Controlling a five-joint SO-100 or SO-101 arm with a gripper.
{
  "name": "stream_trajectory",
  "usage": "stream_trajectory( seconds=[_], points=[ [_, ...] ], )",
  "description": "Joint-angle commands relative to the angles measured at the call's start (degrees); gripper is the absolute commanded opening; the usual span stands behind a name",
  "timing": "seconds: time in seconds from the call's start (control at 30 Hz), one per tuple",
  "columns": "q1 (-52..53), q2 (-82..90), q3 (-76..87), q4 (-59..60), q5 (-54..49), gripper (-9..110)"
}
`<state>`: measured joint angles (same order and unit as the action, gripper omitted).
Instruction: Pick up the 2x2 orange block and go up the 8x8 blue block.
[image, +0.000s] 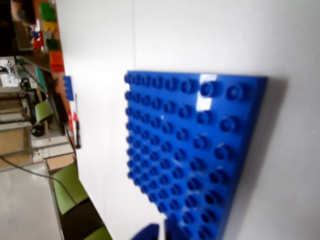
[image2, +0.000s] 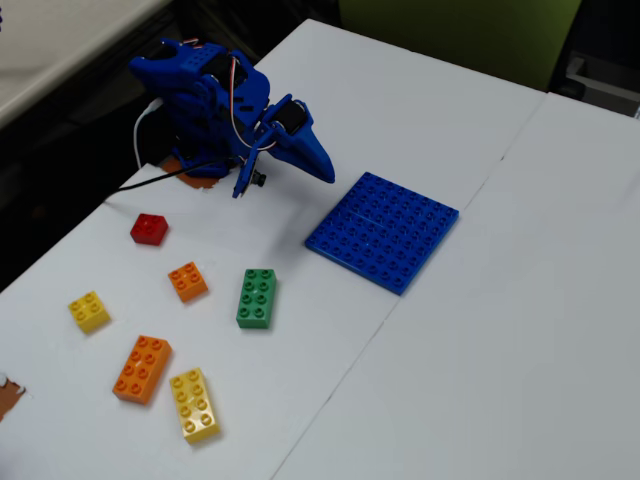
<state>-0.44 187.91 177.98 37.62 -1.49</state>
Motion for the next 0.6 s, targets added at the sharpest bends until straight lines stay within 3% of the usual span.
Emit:
stream_trajectory(
  seconds=[0.0, 0.57],
  points=[
    [-0.1, 2.4, 2.5, 0.2, 0.2, 0],
    [-0.7, 2.4, 2.5, 0.0, -0.4, 0]
  ],
)
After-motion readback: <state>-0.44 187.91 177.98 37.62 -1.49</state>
